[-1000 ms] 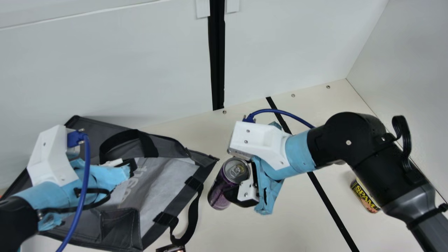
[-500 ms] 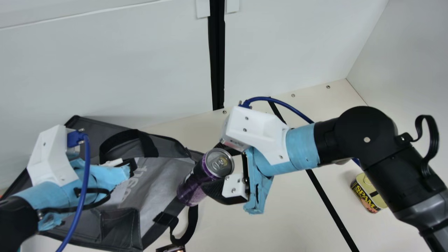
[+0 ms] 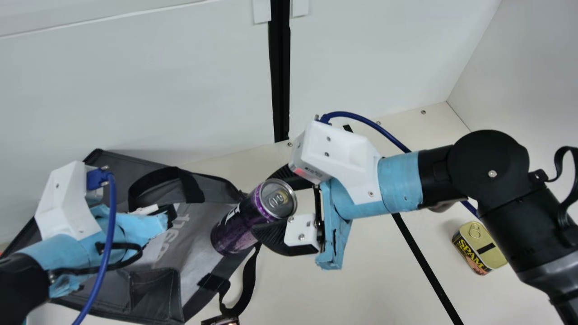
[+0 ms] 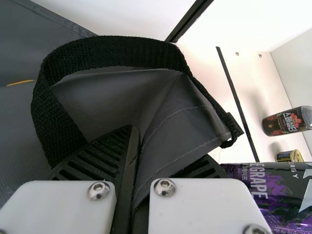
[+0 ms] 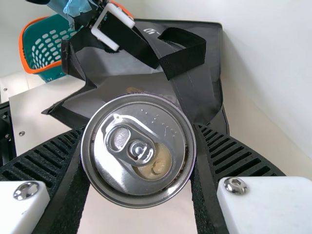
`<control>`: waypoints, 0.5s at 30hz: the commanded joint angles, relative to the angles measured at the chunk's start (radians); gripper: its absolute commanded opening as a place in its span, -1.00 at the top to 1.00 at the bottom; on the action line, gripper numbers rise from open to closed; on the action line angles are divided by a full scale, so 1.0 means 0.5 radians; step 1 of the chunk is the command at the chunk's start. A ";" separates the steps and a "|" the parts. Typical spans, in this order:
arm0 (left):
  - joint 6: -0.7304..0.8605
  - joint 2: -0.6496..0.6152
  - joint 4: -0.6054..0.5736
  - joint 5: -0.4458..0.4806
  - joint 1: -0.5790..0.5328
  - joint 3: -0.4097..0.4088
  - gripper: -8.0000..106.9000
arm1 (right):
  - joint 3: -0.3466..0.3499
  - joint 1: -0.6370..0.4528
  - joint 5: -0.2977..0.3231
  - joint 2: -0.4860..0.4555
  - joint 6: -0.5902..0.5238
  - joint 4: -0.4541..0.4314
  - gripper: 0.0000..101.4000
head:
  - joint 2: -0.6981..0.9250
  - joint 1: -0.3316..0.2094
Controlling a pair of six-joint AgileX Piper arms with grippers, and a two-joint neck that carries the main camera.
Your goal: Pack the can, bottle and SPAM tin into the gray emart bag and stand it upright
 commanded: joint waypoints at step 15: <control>0.000 0.000 0.000 0.000 0.000 0.000 1.00 | 0.094 -0.056 0.000 -0.002 -0.151 0.138 1.00 | -0.005 -0.045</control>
